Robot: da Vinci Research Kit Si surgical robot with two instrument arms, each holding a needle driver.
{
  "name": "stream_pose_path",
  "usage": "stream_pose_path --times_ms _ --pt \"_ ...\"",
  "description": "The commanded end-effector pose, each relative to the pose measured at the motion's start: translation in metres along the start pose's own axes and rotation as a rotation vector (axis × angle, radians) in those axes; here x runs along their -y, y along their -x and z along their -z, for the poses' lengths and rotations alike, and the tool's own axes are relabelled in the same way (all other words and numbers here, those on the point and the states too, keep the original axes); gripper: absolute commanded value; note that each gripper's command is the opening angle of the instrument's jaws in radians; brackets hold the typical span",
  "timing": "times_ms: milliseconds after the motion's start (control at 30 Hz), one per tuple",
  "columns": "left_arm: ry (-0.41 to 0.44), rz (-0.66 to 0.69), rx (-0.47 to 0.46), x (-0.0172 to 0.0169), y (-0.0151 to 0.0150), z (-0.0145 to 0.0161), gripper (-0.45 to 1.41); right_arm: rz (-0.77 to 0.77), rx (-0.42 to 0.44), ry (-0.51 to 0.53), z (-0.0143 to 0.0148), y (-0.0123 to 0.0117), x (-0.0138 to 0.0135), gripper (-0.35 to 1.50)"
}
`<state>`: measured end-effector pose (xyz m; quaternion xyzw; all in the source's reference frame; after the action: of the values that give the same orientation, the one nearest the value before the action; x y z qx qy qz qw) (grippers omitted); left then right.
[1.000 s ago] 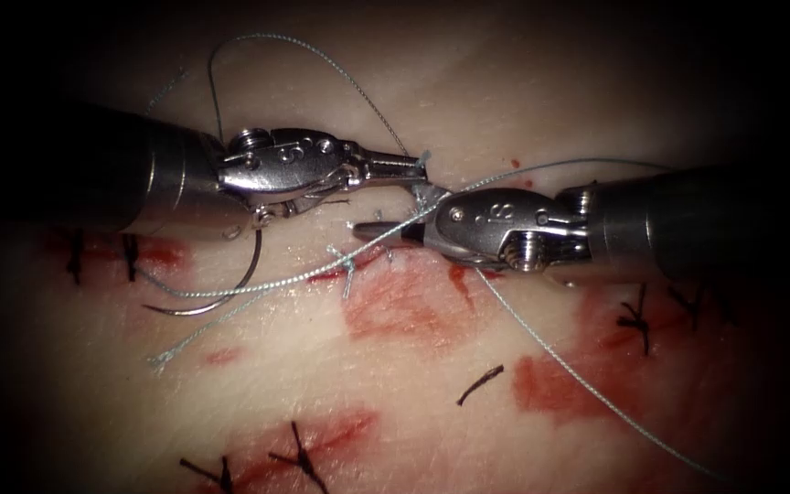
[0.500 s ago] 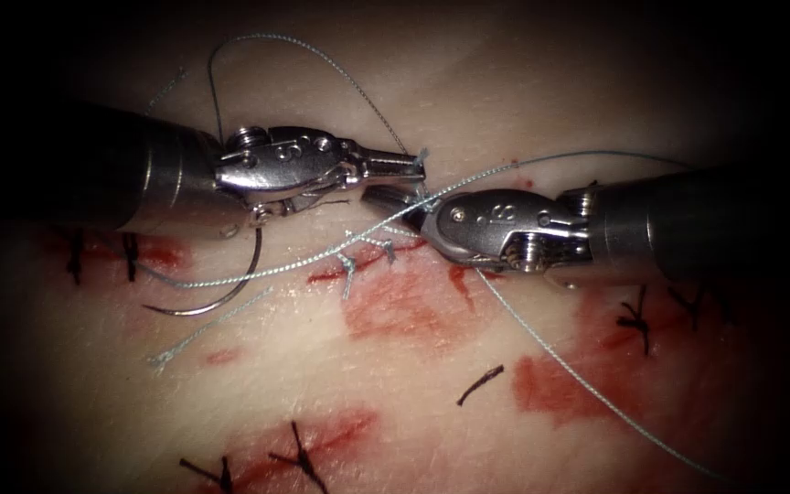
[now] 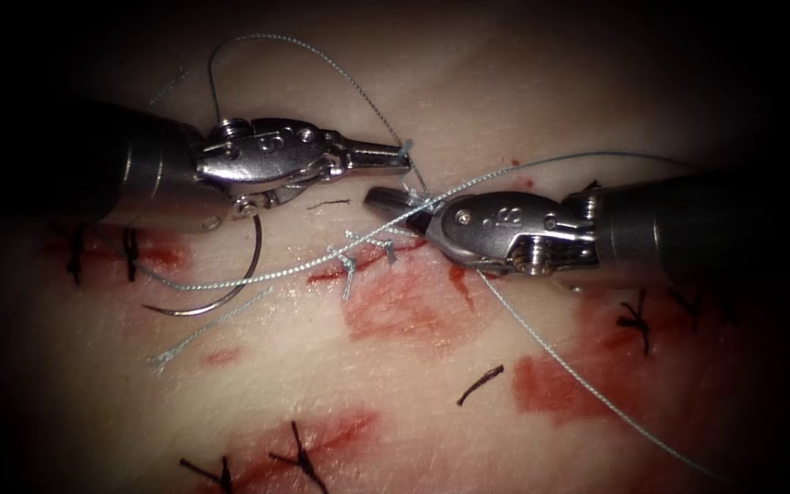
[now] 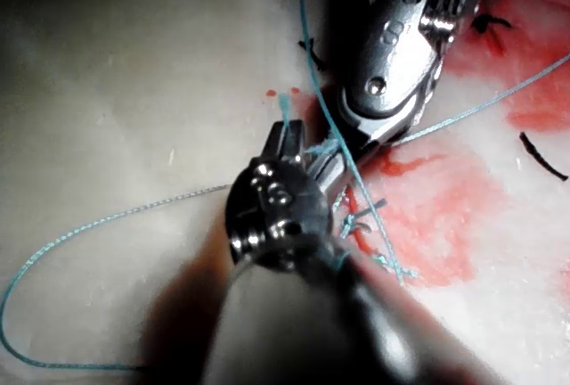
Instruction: Wound Closure
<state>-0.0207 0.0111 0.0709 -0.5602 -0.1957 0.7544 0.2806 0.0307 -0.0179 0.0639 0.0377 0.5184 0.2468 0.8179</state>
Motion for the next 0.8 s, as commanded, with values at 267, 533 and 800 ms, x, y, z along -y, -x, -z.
stream_pose_path --times_ms 267,533,800 --pt "-0.023 0.009 -0.005 0.0007 0.0001 0.0006 -0.45 0.004 -0.002 -0.005 -0.0005 0.0 0.0012 1.33" --pt "-0.021 0.011 -0.007 0.0008 0.0 0.0009 -0.45 0.006 -0.002 -0.006 -0.0004 0.0002 0.0012 1.36" --pt "-0.038 0.022 -0.014 0.0013 -0.0008 0.0026 -0.45 -0.025 -0.007 -0.029 0.0026 0.0011 0.0015 1.45"
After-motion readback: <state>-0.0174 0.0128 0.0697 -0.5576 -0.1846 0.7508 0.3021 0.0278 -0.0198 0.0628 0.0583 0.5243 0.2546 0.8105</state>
